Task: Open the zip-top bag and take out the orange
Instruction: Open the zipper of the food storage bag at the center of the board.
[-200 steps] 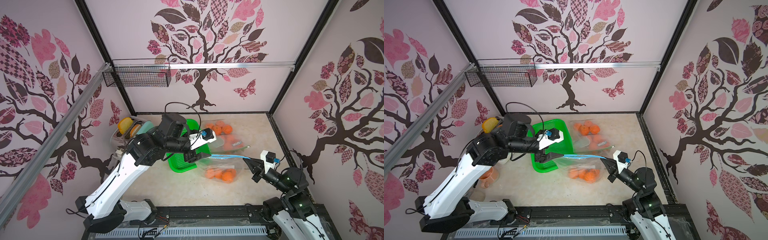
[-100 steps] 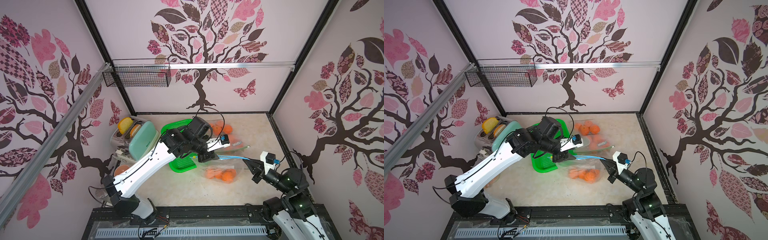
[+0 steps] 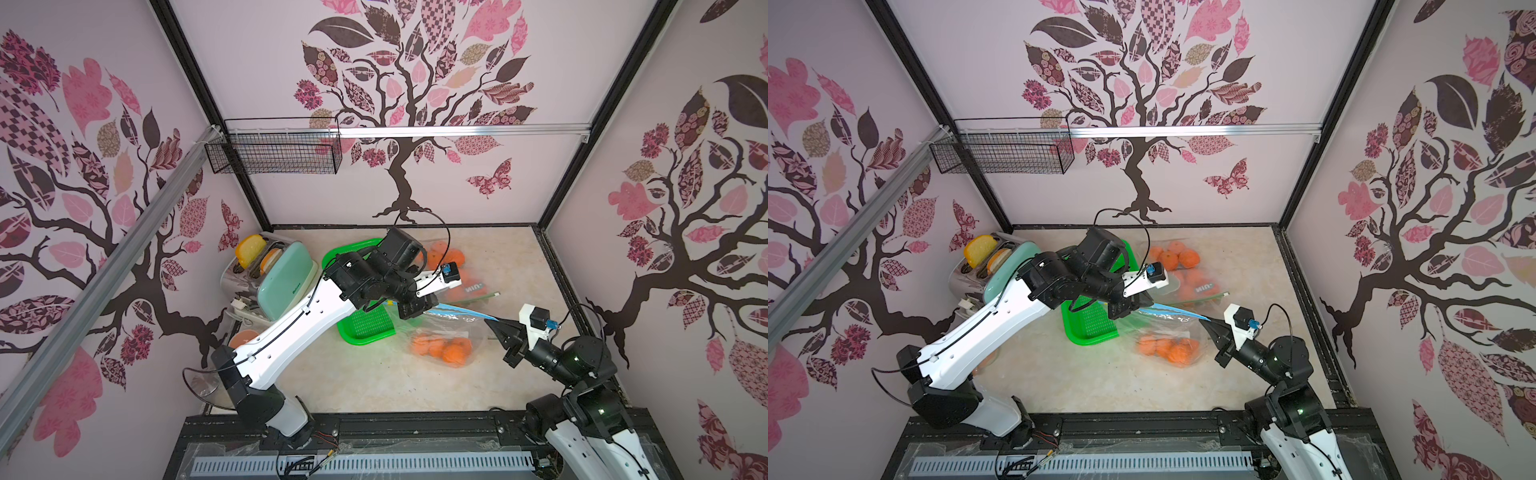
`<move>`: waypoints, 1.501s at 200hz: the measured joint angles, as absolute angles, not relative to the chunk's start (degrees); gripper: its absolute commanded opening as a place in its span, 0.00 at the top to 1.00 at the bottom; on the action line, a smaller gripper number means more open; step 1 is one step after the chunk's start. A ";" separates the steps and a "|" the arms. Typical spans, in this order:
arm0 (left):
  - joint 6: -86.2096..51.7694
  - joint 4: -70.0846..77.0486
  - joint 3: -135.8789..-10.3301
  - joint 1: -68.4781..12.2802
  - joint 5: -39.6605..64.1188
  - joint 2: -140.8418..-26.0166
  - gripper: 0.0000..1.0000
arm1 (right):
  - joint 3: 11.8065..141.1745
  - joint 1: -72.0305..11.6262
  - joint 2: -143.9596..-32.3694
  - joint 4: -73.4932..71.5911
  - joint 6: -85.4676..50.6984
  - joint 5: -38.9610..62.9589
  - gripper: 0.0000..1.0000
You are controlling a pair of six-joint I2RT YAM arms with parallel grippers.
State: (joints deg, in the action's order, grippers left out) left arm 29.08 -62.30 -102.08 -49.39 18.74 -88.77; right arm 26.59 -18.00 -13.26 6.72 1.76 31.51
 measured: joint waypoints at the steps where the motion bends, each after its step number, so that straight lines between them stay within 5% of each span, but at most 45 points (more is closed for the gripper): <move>1: 29.26 -62.30 -102.08 -49.39 18.74 -88.79 1.00 | 26.59 -18.00 -13.26 6.72 1.76 31.51 1.00; 44: 29.61 -61.82 -98.83 -49.39 20.67 -88.14 1.00 | 26.59 -18.28 -13.26 7.51 1.80 31.55 0.99; 54: 29.71 -61.49 -97.45 -49.39 21.12 -87.59 1.00 | 26.59 -18.28 -13.26 7.86 1.83 31.57 0.87; 77: 29.19 -59.02 -94.00 -49.45 20.69 -85.47 1.00 | 27.07 -18.31 -13.28 9.67 1.63 31.59 0.39; 97: 28.27 -55.46 -90.17 -49.56 19.66 -81.97 1.00 | 30.39 -18.41 -13.58 13.96 1.19 31.55 0.28; 150: 27.14 -49.41 -83.57 -53.34 17.67 -75.88 1.00 | 50.11 -20.32 -17.21 27.68 -3.99 30.24 0.36; 189: 27.27 -49.08 -82.48 -53.95 17.80 -75.77 1.00 | 61.06 -21.08 -32.51 34.06 -4.43 31.79 0.38; 234: 27.42 -48.97 -82.32 -54.11 18.90 -75.70 1.00 | 62.22 -22.96 -46.35 41.56 0.10 32.73 0.39; 300: 28.23 -49.39 -81.93 -54.28 20.73 -75.59 1.00 | 62.33 -28.32 -50.94 44.73 8.51 34.52 0.38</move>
